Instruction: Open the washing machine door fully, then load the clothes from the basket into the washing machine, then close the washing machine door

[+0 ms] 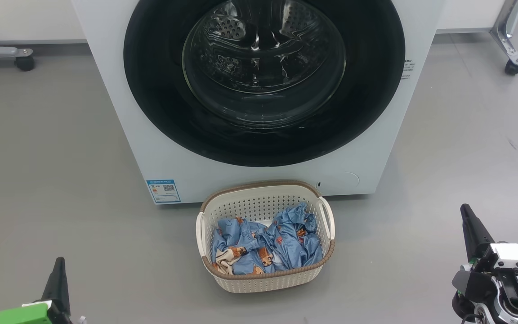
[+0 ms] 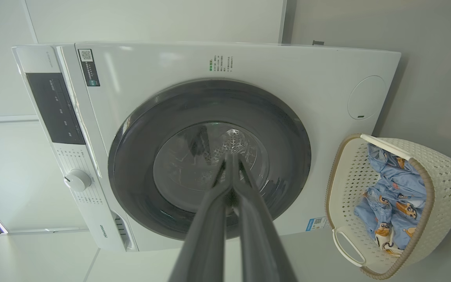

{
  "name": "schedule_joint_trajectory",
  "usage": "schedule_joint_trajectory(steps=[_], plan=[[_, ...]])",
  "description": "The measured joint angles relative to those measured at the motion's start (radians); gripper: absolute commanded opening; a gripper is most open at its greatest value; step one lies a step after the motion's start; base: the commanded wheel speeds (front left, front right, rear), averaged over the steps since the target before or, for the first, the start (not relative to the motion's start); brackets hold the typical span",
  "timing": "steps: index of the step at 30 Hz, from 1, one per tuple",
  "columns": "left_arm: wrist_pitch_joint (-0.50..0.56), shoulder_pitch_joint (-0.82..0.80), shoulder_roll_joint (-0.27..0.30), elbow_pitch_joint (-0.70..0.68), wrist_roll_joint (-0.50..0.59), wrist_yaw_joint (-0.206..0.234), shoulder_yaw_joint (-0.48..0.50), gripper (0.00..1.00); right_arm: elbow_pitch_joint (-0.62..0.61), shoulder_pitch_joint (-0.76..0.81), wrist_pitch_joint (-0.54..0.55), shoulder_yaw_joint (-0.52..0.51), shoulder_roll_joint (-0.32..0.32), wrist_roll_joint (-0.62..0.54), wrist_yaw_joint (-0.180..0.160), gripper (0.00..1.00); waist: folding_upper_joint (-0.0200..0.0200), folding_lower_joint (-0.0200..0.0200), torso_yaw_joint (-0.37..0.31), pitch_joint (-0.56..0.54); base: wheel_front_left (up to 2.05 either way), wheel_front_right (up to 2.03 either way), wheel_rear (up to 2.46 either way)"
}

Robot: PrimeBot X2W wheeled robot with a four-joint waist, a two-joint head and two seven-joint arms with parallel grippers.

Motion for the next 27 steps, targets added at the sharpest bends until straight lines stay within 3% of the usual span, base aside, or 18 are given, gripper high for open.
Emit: schedule_joint_trajectory(steps=[22,23,27], plan=[[0.000,0.000,0.000,0.000,0.000,0.000,0.000,0.00,0.000,0.000,0.001,-0.001,0.000,0.000,0.000,0.00,0.0000,0.0000,0.000,0.000,0.00,0.00,0.00],[0.000,0.000,0.000,0.000,0.000,0.000,0.000,1.00,0.000,0.000,0.001,-0.001,0.000,0.000,0.000,1.00,0.0000,0.0000,0.000,0.000,0.00,0.00,0.00],[0.000,0.023,-0.020,0.037,0.000,0.000,-0.002,1.00,0.037,0.033,0.001,0.003,0.026,0.000,-0.004,1.00,0.0000,0.0000,0.000,0.000,0.00,0.00,0.00]])
